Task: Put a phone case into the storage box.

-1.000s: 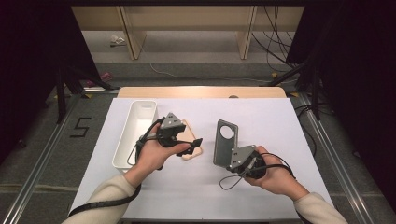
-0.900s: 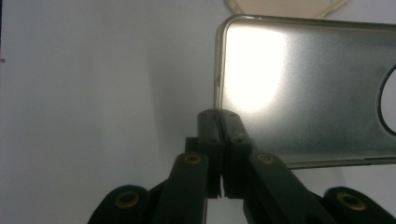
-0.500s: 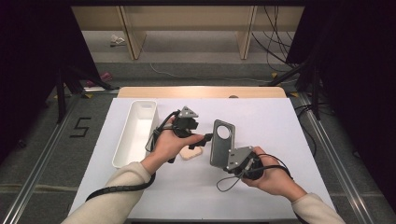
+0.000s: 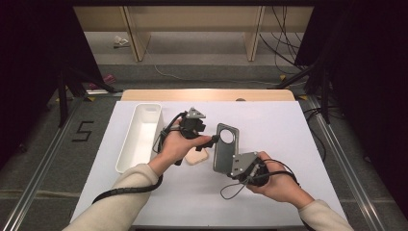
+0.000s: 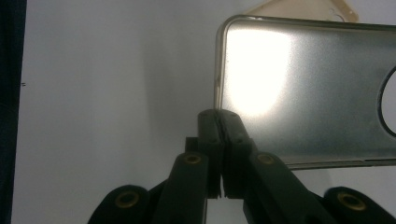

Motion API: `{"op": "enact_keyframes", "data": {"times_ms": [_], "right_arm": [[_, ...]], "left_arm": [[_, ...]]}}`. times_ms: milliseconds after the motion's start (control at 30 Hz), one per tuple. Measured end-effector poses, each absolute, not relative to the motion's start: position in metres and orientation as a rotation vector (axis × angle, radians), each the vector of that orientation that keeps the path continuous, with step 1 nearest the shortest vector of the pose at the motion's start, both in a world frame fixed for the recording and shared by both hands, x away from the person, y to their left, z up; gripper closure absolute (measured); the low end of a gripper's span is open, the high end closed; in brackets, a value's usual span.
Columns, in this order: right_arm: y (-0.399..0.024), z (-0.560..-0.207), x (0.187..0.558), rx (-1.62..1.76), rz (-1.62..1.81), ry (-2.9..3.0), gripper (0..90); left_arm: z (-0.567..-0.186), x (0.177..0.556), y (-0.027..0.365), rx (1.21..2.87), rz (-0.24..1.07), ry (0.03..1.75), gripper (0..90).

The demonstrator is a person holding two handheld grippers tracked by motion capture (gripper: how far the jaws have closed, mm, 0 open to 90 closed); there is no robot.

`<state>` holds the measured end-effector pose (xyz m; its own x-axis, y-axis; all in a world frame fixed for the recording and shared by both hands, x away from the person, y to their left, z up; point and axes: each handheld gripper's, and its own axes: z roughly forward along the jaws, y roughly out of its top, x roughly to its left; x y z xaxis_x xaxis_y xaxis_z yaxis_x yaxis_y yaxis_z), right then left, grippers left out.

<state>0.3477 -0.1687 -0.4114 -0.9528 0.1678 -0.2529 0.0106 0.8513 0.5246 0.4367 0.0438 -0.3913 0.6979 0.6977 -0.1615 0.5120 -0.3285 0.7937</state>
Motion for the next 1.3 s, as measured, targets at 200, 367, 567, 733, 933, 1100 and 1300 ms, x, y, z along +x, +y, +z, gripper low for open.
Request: {"op": "enact_keyframes", "data": {"times_ms": [200, 367, 567, 733, 933, 1100, 1300], "right_arm": [[-0.167, -0.411, 0.346, 0.129, 0.772, 2.748, 88.8], [-0.165, -0.411, 0.346, 0.118, 0.774, 2.744, 88.8], [-0.163, -0.411, 0.345, 0.114, 0.774, 2.735, 88.8], [-0.163, -0.410, 0.345, 0.113, 0.775, 2.735, 88.8], [-0.163, -0.409, 0.344, 0.110, 0.764, 2.731, 88.8], [-0.163, -0.409, 0.344, 0.107, 0.763, 2.728, 88.7], [-0.162, -0.410, 0.344, 0.094, 0.755, 2.726, 88.8]], "left_arm": [[-0.394, 0.442, 0.043, 2.006, 0.254, 0.947, 30.8], [-0.394, 0.445, 0.040, 2.001, 0.235, 0.959, 32.6], [-0.393, 0.453, 0.032, 2.000, 0.205, 0.989, 39.3], [-0.394, 0.457, 0.028, 2.011, 0.183, 1.016, 46.9], [-0.394, 0.461, 0.030, 2.009, 0.152, 1.056, 53.9], [-0.395, 0.461, 0.032, 1.999, 0.112, 1.091, 58.8], [-0.396, 0.461, 0.032, 1.984, 0.075, 1.117, 65.6]]}}
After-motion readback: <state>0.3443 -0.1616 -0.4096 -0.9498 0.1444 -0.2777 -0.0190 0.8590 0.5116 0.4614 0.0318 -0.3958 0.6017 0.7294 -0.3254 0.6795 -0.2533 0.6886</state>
